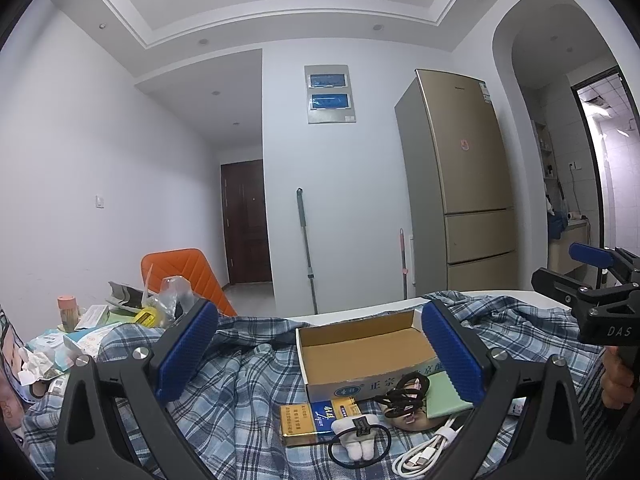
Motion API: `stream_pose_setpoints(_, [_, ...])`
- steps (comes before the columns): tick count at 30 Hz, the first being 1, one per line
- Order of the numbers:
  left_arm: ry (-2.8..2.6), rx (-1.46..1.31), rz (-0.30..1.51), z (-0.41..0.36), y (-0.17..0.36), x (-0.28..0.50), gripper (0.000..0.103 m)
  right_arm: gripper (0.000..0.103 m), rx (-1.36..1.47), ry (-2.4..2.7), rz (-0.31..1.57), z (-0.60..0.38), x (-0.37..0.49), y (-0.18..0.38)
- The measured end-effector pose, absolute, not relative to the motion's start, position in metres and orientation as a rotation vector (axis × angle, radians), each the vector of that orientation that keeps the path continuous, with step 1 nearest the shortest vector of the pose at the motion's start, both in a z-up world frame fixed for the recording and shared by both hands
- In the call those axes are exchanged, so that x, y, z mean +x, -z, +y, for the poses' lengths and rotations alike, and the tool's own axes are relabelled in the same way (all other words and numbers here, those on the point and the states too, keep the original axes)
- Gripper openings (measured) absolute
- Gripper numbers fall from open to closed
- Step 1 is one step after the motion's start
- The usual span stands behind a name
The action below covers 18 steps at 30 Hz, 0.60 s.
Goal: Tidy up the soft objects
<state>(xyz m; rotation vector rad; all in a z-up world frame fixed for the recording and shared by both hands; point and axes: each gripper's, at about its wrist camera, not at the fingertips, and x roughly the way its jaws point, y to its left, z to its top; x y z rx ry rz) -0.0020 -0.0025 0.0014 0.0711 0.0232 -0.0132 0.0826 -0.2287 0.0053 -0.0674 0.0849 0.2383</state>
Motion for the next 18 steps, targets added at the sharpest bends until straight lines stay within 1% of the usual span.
stream_pose_setpoints(18, [0.013,0.096,0.006,-0.0058,-0.0017,-0.0052,0.103,0.103,-0.069,-0.231,0.102,-0.2307,0.0824,-0.0068])
